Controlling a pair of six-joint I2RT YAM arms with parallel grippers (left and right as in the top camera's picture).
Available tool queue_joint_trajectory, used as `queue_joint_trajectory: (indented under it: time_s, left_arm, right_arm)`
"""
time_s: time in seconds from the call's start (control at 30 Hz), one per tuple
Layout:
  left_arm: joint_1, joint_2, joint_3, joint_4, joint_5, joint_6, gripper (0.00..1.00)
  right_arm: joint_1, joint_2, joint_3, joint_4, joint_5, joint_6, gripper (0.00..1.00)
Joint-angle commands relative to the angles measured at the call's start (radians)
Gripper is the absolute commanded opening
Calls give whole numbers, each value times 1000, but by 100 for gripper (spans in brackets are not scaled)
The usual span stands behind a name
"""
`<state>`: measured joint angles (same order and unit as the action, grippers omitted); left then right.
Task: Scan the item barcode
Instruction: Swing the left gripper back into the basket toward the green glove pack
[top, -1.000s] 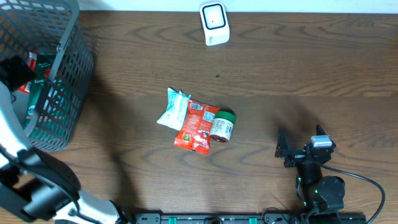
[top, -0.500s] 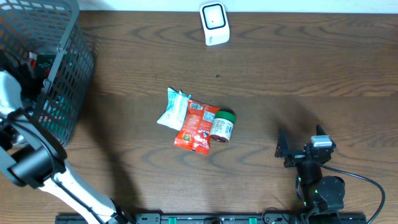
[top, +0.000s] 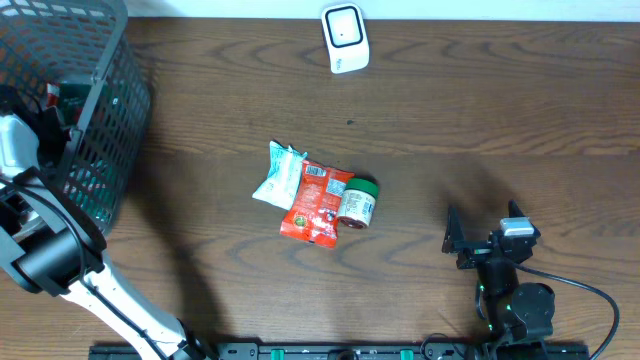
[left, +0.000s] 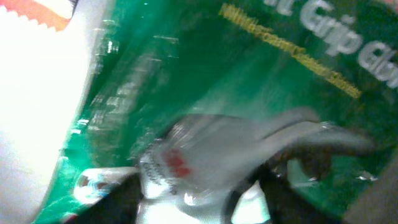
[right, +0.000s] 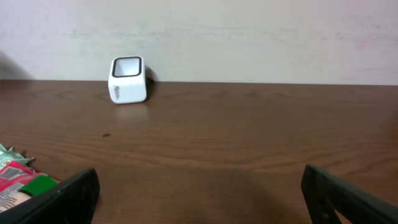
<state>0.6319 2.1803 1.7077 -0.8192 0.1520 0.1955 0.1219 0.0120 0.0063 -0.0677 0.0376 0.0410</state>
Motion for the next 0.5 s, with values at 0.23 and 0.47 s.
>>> queue_joint_trajectory:
  time_s: [0.23, 0.47]
  left_arm:
    - [-24, 4, 7, -11, 43, -58, 7]
    - [-24, -164, 21, 39, 42, -100, 69]
  right_arm:
    - [-4, -5, -1, -4, 2, -8, 99]
    - [-4, -5, -1, -4, 2, -8, 99]
